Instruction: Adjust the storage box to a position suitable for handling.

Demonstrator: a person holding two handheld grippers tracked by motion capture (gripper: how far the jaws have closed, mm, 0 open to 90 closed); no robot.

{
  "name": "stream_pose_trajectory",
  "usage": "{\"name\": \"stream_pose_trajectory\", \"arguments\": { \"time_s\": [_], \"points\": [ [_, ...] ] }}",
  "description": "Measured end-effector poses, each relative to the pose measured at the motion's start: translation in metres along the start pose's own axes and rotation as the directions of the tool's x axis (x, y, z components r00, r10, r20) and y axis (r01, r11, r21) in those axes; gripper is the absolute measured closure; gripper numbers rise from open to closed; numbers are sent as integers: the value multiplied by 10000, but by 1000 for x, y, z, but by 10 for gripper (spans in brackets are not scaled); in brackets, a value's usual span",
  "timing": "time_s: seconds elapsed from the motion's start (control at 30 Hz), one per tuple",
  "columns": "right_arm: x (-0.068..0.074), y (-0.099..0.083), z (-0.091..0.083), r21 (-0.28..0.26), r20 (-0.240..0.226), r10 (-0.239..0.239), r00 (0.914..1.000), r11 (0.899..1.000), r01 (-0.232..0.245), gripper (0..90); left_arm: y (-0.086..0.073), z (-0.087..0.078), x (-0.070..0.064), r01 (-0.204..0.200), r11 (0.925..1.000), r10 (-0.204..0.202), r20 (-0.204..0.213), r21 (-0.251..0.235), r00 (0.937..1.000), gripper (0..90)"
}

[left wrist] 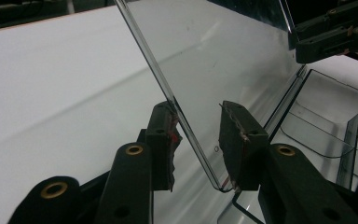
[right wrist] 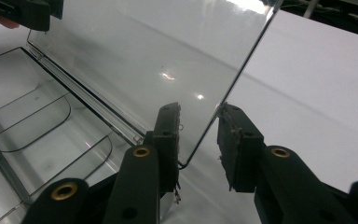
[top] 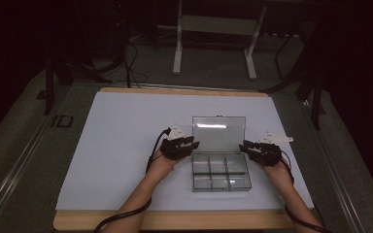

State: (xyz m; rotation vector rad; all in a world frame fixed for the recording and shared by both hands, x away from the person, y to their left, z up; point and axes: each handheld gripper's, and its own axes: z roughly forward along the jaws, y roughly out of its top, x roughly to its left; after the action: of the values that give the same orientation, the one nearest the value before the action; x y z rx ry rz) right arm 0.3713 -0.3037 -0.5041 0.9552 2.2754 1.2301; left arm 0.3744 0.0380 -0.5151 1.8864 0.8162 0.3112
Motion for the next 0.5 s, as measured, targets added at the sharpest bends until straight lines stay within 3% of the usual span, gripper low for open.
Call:
{"name": "stream_pose_trajectory", "arguments": {
  "time_s": [0.13, 0.5],
  "points": [
    [0, 1, 0, 66, 11, 47, 10000, 10000, -47, 680, 0, 1, 1, -82, 9999, 82, 56, 117, 10000, 650],
    [1, 1, 3, 269, -41, 296, 9996, 9992, -295, 649, -2, 3, 1, 308, 9995, -310, 110, 116, 9995, 639]
  ]
}}
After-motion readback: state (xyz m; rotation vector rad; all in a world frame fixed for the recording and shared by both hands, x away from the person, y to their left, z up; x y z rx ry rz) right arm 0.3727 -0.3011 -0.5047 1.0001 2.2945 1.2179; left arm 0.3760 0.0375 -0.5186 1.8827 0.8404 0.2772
